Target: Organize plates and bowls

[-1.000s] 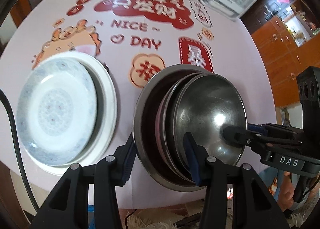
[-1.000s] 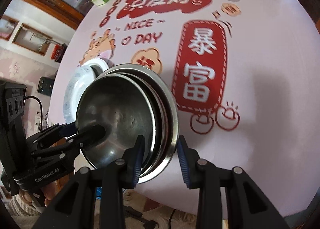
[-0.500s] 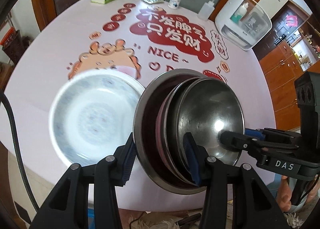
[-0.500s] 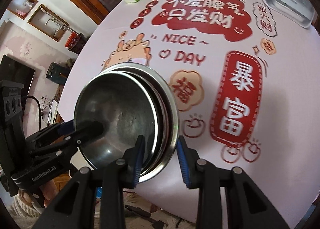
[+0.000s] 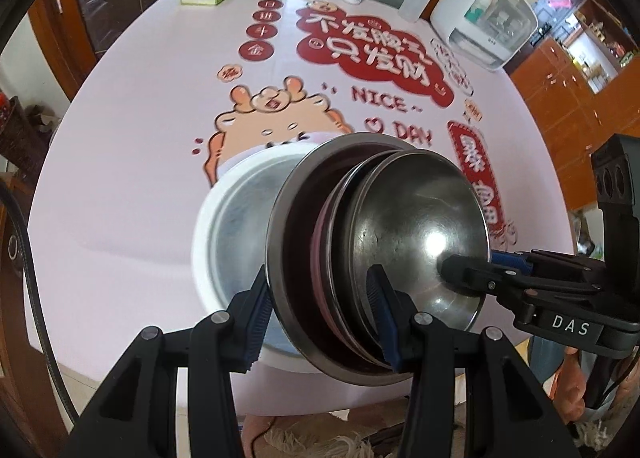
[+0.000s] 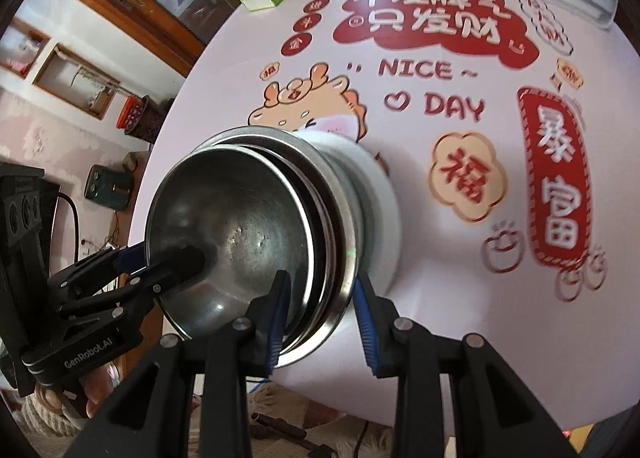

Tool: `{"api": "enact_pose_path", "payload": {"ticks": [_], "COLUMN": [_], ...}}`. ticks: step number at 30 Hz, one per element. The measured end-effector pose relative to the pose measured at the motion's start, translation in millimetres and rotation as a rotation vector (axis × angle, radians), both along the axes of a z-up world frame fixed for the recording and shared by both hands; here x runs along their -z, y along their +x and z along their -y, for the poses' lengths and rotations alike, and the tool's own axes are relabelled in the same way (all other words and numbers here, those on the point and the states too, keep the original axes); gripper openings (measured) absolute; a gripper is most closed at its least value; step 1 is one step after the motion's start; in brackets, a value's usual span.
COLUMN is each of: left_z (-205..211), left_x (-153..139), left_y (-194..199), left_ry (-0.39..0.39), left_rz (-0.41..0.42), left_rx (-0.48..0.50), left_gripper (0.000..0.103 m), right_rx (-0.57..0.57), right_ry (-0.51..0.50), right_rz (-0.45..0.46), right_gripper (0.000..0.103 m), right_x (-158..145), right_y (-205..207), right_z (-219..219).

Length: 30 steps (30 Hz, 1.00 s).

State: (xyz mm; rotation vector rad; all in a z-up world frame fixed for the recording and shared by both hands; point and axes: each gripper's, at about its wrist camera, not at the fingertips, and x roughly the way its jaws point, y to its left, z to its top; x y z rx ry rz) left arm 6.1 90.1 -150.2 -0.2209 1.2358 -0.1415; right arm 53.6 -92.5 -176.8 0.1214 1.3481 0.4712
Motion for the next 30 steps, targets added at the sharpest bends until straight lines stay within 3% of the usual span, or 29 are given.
{"api": "enact_pose_path", "payload": {"ticks": [17, 30], "left_z": [-17, -15], "left_x": [49, 54], "left_y": [25, 32], "left_ry": [-0.025, -0.021], "left_rz": [-0.106, -0.114], "left_rx": [0.123, 0.165], "left_gripper": [0.045, 0.051], "right_rx": [0.112, 0.124], "right_ry": [-0.066, -0.105], "right_rz": [-0.05, 0.001], "right_gripper": [0.032, 0.032], "right_x": [38, 31], "right_y": [11, 13], "right_z": [-24, -25]}}
